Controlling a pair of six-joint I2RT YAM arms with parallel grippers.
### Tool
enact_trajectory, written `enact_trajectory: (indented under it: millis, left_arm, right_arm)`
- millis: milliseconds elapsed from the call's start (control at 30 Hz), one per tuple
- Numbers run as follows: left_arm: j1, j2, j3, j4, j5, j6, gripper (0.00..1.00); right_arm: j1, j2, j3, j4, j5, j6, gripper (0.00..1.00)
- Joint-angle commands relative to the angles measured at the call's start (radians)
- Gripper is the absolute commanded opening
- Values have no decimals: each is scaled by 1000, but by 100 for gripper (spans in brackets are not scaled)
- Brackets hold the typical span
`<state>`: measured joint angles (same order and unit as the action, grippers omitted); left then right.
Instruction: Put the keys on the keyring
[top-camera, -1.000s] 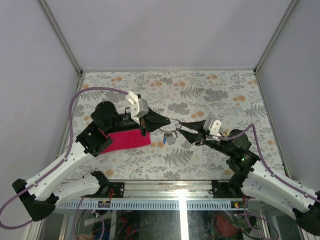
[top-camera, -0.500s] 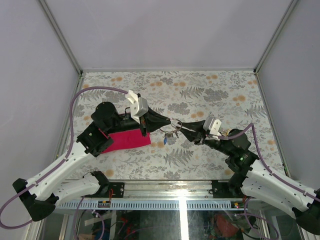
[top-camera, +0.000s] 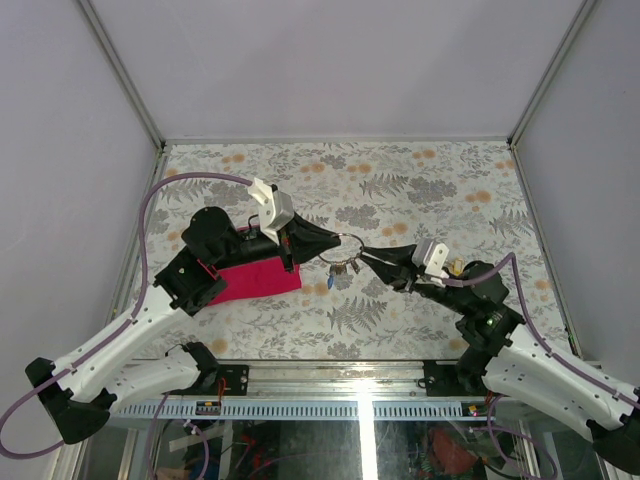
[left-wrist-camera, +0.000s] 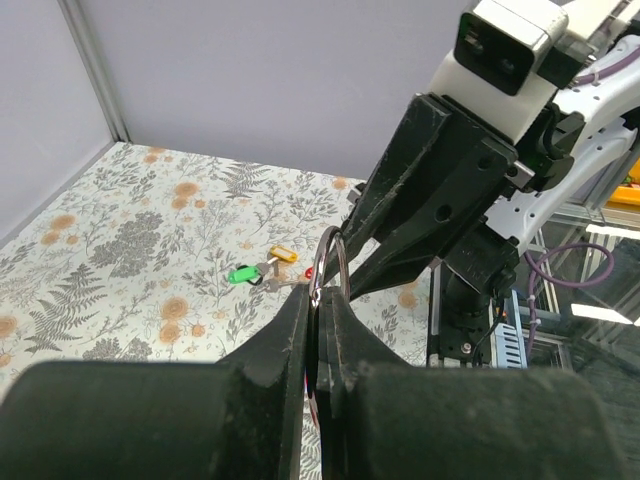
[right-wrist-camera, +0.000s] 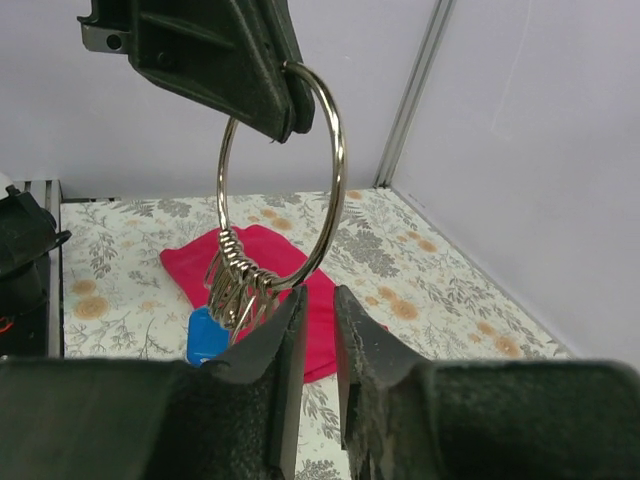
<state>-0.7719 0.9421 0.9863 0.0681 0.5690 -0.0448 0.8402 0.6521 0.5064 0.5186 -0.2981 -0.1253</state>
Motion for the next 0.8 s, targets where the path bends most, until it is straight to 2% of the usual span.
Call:
enact_trajectory:
  millis: [0,233,767]
  left_arm:
    - [2,-15,1,77,-33,-12,0]
    - [1,-13,14,35,-86,6,0]
    - [1,2,22,40,-78,2,0]
  right_arm:
    - [0,-47,11,-52,37,-57,25]
    - [0,-110,31,-170,59,-69,37]
    - [0,-13,50,-109,13,-74,37]
